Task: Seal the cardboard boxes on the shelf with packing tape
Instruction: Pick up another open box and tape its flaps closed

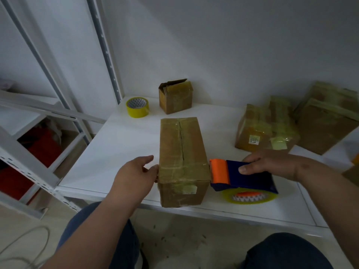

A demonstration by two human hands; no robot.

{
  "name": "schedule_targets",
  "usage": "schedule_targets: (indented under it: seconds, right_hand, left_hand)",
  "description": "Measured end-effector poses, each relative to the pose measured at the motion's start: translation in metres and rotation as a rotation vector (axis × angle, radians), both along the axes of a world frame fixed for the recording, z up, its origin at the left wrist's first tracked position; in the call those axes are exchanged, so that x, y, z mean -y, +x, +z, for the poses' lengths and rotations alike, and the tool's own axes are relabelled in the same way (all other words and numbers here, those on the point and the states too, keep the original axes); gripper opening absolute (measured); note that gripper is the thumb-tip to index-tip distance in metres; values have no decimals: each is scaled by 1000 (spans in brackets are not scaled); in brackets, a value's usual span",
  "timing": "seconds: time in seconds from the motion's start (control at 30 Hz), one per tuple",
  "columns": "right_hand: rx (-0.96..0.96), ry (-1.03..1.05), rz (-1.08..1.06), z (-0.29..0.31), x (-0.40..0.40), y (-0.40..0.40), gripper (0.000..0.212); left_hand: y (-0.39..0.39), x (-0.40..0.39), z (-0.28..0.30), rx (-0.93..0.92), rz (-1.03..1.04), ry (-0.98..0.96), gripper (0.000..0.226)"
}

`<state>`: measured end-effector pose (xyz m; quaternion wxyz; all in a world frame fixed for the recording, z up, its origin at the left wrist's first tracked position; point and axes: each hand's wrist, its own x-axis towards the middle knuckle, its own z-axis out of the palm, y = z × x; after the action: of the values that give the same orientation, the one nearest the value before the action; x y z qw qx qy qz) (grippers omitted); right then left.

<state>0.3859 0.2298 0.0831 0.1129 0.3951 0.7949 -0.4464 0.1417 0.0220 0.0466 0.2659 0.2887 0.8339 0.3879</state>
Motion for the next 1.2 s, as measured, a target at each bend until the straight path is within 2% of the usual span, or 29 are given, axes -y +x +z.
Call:
schedule_targets:
  seconds: [0.1, 0.17, 0.23, 0.3, 0.33, 0.37, 0.43, 0.5, 0.53, 0.67, 0.77, 0.93, 1.0, 1.1, 1.17, 1.2]
  right_hand:
    - [-69, -42, -44, -10, 3, -1, 85]
    - [-83, -55, -35, -13, 6, -1, 76]
    - [-95, -45, -30, -14, 11, -2, 59]
    - [-98, -34, -27, -14, 12, -2, 53]
    - [-101, -33, -23, -14, 13, -3, 53]
    - [-104, -28, -20, -14, 13, -4, 54]
    - [-119, -9, -9, -14, 13, -5, 63]
    - [-130, 18, 3, -14, 13, -6, 70]
    - [-134, 33, 16, -14, 15, -6, 70]
    - [-205, 169, 33, -21, 21, 3, 50]
    - [-264, 245, 40, -25, 24, 16, 63]
    - [-288, 187, -26, -31, 19, 34, 81]
    - [-280, 160, -31, -30, 17, 36, 73]
    - [-256, 171, 5, -23, 11, 37, 49]
    - [-215, 227, 48, -17, 6, 39, 45]
    - [-188, 262, 75, -13, 5, 40, 50]
  left_hand:
    - [-5, -2, -11, -114, -149, -204, 46]
    - [-4, 2, -22, -166, -212, -241, 45]
    - [-3, 2, -25, -214, -127, -49, 44]
    - [-2, 0, -12, -290, -7, 252, 40]
    - [-1, -3, -3, -352, -36, 335, 39]
    - [1, -8, 4, -435, -149, 330, 41]
    - [9, -16, 11, -618, -465, 147, 66]
    - [16, -20, 7, -703, -600, -101, 88]
    - [15, -20, 2, -708, -589, -148, 94]
    - [8, -20, -3, -697, -580, -121, 100]
    - [13, -22, -1, -720, -597, -132, 102]
    - [19, -25, 1, -747, -599, -149, 95]
    - [17, -25, -1, -739, -601, -142, 96]
    - [16, -26, -4, -730, -606, -140, 100]
    - [16, -26, -3, -725, -606, -142, 98]
    - [15, -26, -3, -726, -609, -143, 96]
